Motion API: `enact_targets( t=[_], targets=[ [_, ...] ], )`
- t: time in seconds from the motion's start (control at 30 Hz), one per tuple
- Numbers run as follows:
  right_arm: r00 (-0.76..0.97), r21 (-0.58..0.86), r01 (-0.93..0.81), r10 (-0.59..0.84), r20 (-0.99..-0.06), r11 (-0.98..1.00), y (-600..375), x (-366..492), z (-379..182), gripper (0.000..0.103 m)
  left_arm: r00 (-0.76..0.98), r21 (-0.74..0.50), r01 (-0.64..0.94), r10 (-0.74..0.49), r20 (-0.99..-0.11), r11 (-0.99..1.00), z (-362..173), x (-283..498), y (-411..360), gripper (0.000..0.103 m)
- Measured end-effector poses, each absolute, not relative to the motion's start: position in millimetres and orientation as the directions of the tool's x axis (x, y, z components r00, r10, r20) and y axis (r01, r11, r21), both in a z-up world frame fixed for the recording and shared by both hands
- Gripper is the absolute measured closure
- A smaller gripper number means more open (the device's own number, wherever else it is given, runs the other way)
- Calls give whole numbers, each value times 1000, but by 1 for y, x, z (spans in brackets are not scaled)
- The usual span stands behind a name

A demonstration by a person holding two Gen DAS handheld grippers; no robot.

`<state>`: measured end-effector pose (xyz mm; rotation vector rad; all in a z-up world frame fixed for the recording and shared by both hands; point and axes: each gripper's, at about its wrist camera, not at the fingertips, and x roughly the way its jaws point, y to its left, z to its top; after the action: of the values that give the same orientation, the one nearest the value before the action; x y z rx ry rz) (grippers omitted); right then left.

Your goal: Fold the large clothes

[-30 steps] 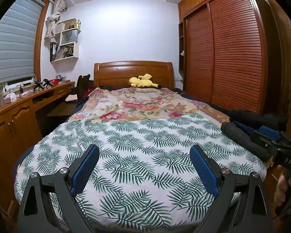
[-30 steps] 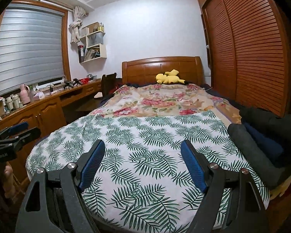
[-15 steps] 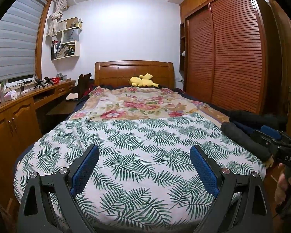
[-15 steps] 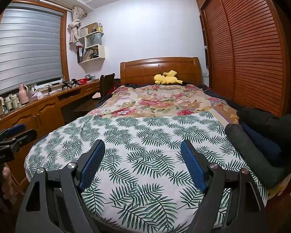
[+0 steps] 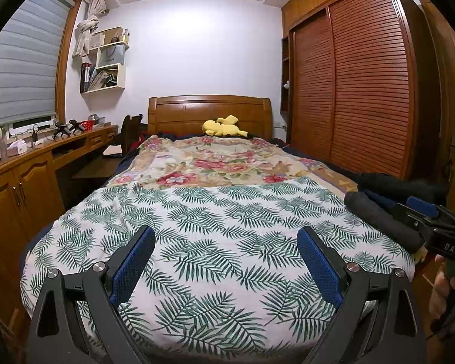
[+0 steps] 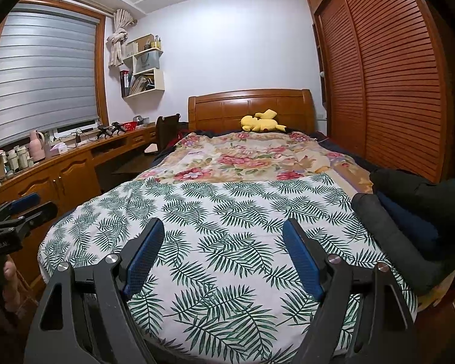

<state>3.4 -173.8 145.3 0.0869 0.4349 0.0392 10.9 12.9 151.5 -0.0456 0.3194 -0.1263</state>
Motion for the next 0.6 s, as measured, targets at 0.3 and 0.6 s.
enact_targets(
  t=[0.3,0.6],
  targets=[
    [906,93,-20,57,-420,995,-173,3,145,22,942,-63,117,-131,-310,991,151,11,12,8],
    [904,90,-19,56,-423,996,-174,2,144,22,942,-62,124,-137,-307,990,151,9,10,8]
  ],
)
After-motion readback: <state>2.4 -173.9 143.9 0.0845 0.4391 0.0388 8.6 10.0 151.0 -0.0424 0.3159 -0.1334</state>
